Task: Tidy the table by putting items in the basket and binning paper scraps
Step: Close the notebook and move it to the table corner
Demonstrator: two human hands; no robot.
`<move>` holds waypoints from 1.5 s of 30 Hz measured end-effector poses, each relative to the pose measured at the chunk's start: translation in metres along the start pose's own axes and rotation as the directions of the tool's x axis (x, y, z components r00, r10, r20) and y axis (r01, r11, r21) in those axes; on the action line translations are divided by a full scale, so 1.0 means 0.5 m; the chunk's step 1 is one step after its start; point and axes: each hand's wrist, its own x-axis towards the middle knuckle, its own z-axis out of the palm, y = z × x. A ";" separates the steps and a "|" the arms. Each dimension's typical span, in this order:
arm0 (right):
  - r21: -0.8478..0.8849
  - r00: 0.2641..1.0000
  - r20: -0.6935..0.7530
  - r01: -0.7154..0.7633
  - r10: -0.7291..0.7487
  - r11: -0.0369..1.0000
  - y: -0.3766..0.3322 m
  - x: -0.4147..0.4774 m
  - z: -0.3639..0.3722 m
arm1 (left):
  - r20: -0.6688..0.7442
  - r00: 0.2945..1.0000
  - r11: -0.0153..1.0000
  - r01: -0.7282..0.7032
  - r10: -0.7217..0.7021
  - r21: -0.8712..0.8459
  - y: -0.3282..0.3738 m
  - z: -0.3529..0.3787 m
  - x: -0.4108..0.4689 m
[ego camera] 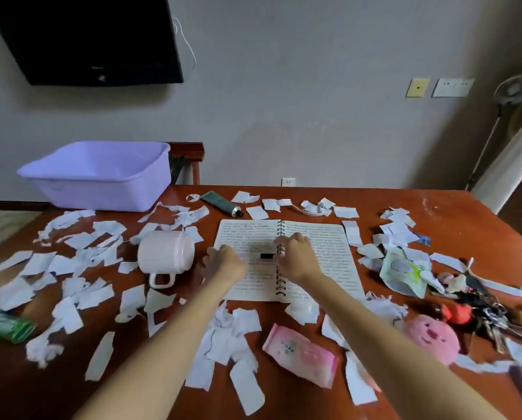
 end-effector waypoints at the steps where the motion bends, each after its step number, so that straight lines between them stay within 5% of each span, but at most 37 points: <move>1: -0.070 1.000 -0.001 -0.005 0.005 0.998 -0.001 -0.005 0.010 | -0.004 1.000 1.000 0.020 -0.020 0.016 -0.007 0.004 -0.006; 12: -0.264 1.000 -0.029 -0.019 0.012 0.964 -0.002 -0.015 0.047 | 0.022 0.989 0.961 0.149 -0.148 -0.232 -0.023 -0.018 -0.010; 16: 0.013 0.988 -0.096 -0.121 0.122 0.993 0.013 -0.010 0.034 | 0.048 0.984 0.943 0.177 -0.170 -0.281 -0.027 -0.021 -0.005; 22: 0.335 0.973 -0.010 -0.216 0.232 0.917 0.029 -0.010 0.009 | 0.031 0.990 0.924 0.138 -0.136 -0.357 -0.025 -0.047 -0.001; 30: 0.690 0.906 0.016 -0.316 0.423 0.651 0.032 -0.019 -0.007 | -0.056 0.997 0.908 -0.072 0.053 -0.413 0.004 -0.084 -0.001; 35: 0.567 0.838 -0.139 -0.370 0.528 0.736 0.043 -0.020 0.005 | -0.216 0.966 0.903 -0.217 0.144 -0.370 0.014 -0.096 -0.017; 40: 0.403 0.921 -0.104 -0.307 0.376 0.862 0.017 -0.022 0.032 | -0.365 0.915 0.923 -0.278 0.171 -0.265 0.023 -0.118 -0.028; 45: 0.222 0.964 -0.007 -0.256 0.264 0.941 -0.017 -0.014 0.053 | -0.333 0.924 0.907 -0.296 0.191 -0.299 0.043 -0.130 -0.037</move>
